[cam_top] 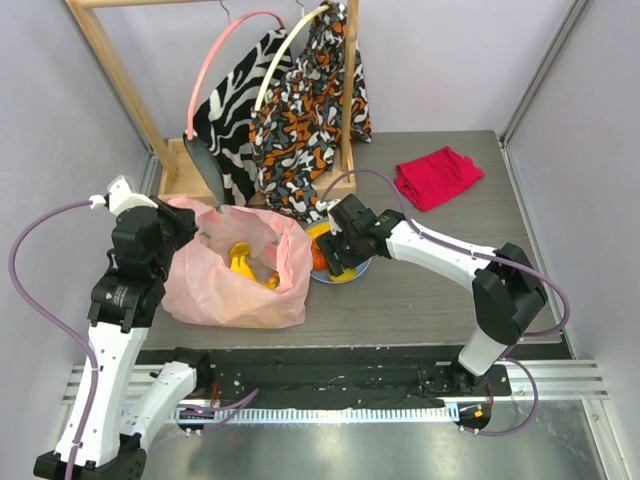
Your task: Place the fruits into the plastic bag
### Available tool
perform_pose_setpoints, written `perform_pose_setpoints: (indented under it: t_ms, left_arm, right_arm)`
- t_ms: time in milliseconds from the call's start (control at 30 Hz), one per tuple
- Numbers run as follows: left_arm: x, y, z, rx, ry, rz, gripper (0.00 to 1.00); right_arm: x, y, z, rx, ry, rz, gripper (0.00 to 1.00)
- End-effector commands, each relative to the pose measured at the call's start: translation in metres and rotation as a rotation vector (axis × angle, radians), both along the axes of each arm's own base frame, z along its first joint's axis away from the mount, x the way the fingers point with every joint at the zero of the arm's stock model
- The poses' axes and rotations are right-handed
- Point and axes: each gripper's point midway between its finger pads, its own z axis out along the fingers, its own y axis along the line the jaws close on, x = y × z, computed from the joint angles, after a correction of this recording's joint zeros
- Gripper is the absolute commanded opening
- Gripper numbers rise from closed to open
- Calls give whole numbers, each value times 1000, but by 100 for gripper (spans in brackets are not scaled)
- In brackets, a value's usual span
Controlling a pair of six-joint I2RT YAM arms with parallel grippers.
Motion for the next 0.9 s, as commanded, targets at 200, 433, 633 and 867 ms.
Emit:
perform_pose_setpoints:
  t_ms: [200, 433, 633, 867]
  left_arm:
    - [-9, 6, 10, 4, -40, 20, 0]
    - [-14, 9, 13, 3, -48, 28, 0]
    - [-17, 10, 13, 4, -45, 31, 0]
    - [-18, 10, 12, 6, -42, 32, 0]
  right_arm:
    - [6, 9, 0, 13, -5, 4, 72]
    - [9, 9, -10, -3, -4, 11, 76]
    - [12, 13, -17, 4, -8, 25, 80]
    - [15, 17, -28, -10, 6, 40, 82]
